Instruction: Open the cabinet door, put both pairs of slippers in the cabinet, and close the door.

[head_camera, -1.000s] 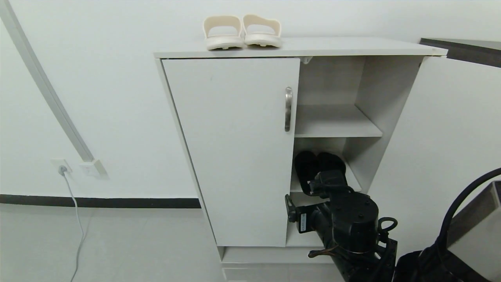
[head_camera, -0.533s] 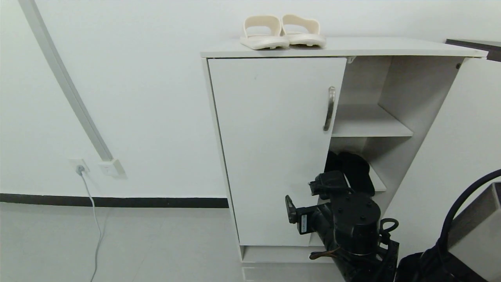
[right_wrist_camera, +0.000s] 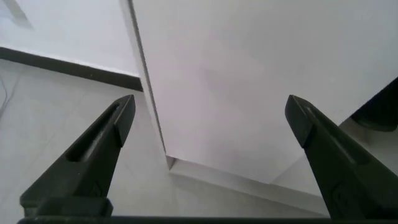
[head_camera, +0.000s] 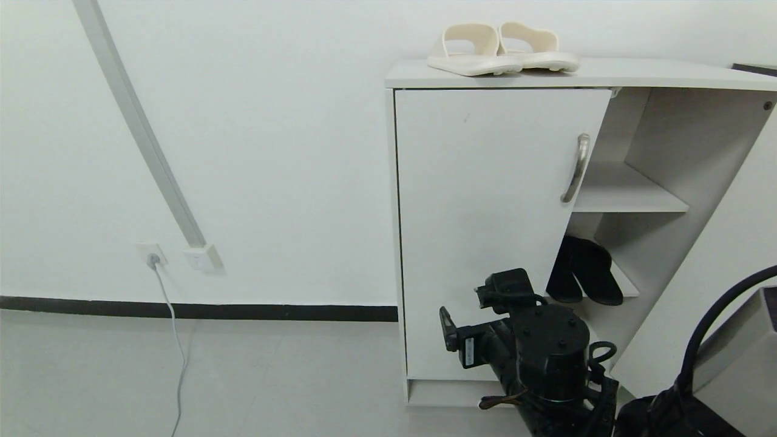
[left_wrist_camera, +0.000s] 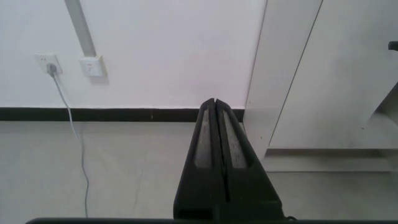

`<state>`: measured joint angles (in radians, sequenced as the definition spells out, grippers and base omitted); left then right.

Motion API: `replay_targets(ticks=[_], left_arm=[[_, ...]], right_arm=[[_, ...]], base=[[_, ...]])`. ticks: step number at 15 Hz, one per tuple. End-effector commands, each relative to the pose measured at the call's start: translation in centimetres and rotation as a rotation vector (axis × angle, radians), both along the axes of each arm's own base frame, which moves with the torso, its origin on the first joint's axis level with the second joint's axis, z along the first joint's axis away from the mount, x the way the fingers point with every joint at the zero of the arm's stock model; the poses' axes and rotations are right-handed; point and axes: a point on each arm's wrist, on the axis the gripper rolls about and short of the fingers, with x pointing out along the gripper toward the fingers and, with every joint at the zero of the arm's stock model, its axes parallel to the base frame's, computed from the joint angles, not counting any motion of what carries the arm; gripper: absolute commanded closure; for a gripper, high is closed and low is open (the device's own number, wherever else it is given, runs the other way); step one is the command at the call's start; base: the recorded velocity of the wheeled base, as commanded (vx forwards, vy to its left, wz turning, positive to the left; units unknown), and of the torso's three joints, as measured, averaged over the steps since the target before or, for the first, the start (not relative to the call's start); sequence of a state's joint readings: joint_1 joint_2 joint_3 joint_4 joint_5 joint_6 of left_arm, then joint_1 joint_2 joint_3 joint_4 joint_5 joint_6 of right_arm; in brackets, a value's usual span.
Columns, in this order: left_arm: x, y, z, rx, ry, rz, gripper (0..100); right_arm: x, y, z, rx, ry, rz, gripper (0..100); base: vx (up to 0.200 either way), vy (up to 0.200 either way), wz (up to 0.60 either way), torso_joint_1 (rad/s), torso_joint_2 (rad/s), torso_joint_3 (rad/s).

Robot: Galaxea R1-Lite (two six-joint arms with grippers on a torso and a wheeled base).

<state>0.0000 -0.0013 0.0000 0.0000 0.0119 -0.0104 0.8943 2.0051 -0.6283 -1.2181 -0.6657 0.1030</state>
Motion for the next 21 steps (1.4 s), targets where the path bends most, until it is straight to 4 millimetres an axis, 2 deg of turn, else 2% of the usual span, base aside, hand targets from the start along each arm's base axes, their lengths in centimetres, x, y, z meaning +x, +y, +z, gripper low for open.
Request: replay_targets(ticks=[1,17,21], left_arm=[[0.01,0.00,0.00,0.000,0.001,0.000,100],[0.01,0.00,0.00,0.003,0.001,-0.001,100],[0.01,0.00,0.00,0.003,0.001,-0.001,100]], right_arm=[[0.03,-0.05,-0.15,-0.005,0.003,-0.003,0],[0.30,-0.18,-0.14,-0.001,0.004,-0.003,0],[0.32,-0.31,-0.23,-0.005,0.006,-0.008,0]], base=[[0.000,0.000,0.00,0.000,0.00,0.000],[0.000,0.000,0.00,0.000,0.00,0.000],[0.000,0.000,0.00,0.004,-0.15,-0.238]])
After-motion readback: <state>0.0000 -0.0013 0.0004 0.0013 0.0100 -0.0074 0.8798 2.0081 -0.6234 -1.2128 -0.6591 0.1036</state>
